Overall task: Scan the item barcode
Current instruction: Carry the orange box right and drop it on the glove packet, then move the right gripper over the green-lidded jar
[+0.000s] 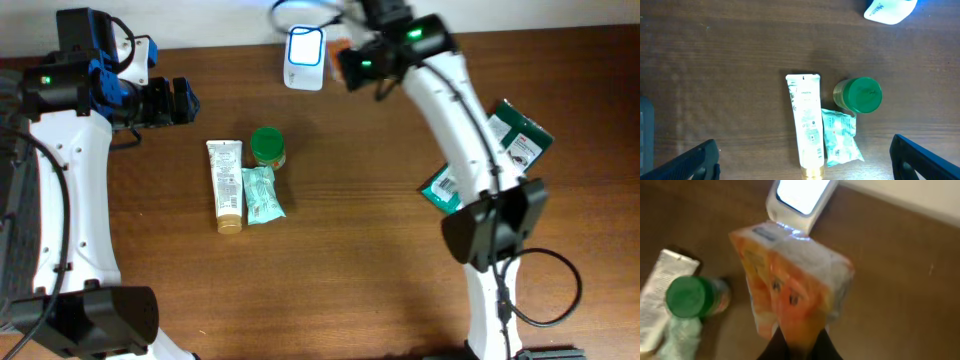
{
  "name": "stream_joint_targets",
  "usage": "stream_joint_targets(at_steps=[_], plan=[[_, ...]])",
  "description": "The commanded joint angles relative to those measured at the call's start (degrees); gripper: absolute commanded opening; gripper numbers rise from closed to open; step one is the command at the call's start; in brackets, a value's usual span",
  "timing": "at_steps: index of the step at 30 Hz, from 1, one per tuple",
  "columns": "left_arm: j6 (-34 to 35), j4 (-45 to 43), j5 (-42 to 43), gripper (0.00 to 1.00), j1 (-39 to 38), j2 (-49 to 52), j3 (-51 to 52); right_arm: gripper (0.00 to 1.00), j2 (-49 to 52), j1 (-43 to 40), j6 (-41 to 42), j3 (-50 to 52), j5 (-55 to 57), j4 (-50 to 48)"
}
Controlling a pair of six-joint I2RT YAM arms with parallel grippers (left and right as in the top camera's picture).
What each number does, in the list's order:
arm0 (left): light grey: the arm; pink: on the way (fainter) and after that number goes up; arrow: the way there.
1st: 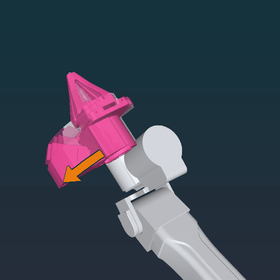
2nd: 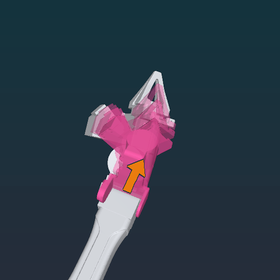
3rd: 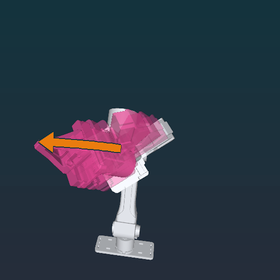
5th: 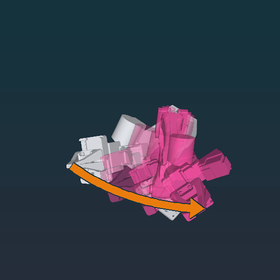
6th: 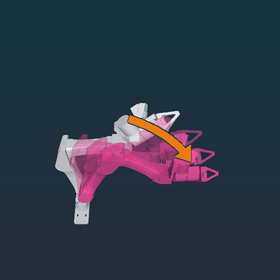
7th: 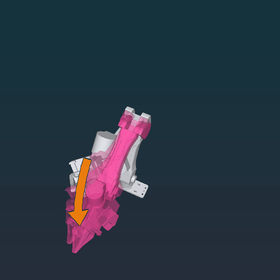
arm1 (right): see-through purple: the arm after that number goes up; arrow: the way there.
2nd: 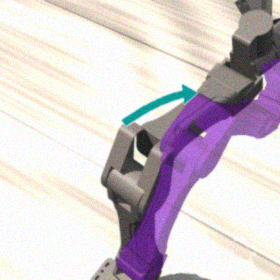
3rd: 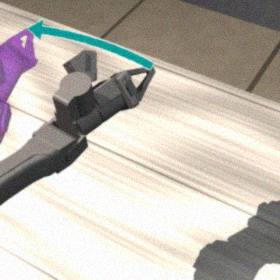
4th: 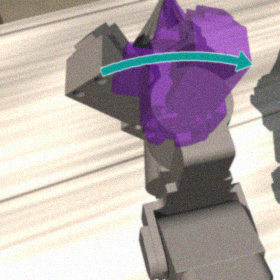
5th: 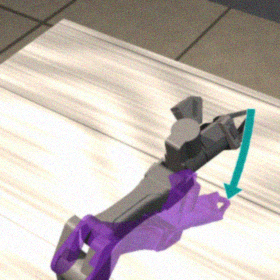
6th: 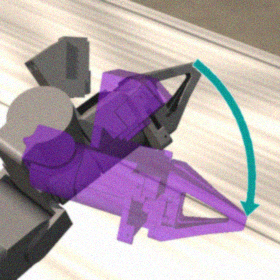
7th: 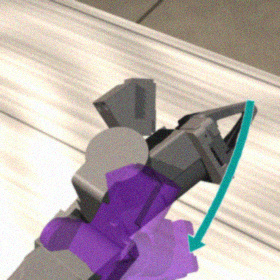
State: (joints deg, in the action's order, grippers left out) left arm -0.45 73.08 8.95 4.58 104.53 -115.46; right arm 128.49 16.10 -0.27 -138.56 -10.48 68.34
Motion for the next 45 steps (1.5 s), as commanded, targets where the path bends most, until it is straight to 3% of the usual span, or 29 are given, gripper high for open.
stream_joint_targets(at_steps=[1,3,8,12,20,25,27,30,34,39,41,45], plan=[[-0.70,-0.11,0.00,0.99,0.26,-0.24,-0.87,0.04,-3.02,-6.38,5.25,-0.31,-16.31,8.02],[-0.70,-0.11,0.00,0.99,0.26,-0.24,-0.87,0.04,-2.97,-11.63,5.25,-0.31,-18.84,16.02],[-0.70,-0.11,-0.02,0.99,0.26,-0.24,-0.87,0.04,-1.77,-19.71,7.85,0.55,-9.03,26.16],[-0.70,-0.11,-0.02,0.99,0.24,-0.24,-0.87,0.04,-1.62,-22.67,18.51,8.72,7.23,24.24],[-0.70,-0.11,0.00,0.99,0.24,-0.24,-0.87,0.05,-1.62,-25.81,19.23,29.86,8.17,10.88],[-0.70,-0.11,-0.02,0.99,0.26,-0.24,-0.87,0.38,-1.62,-26.25,18.53,31.65,8.20,10.29],[-0.70,-0.11,0.00,0.99,0.26,-0.24,-0.87,0.44,-1.62,-26.25,18.16,31.63,8.17,10.27],[-0.70,-0.11,-0.02,0.99,0.26,-0.24,-0.87,0.64,-1.64,-25.83,18.16,30.88,8.17,10.29],[-0.70,-0.11,-0.02,0.99,0.26,-0.24,-0.87,0.78,-1.64,-23.15,16.52,23.34,8.22,12.94],[-0.70,-0.11,0.00,0.99,0.26,-0.24,-0.87,0.88,-1.64,-16.44,14.01,11.06,7.54,15.67],[-0.70,-0.11,0.00,0.99,0.24,-0.24,-0.87,0.98,-1.64,-12.50,14.01,9.92,6.84,13.40],[-0.70,-0.11,-0.02,0.99,0.26,-0.24,-0.87,0.98,-1.62,-6.75,14.08,10.69,3.96,7.54]])
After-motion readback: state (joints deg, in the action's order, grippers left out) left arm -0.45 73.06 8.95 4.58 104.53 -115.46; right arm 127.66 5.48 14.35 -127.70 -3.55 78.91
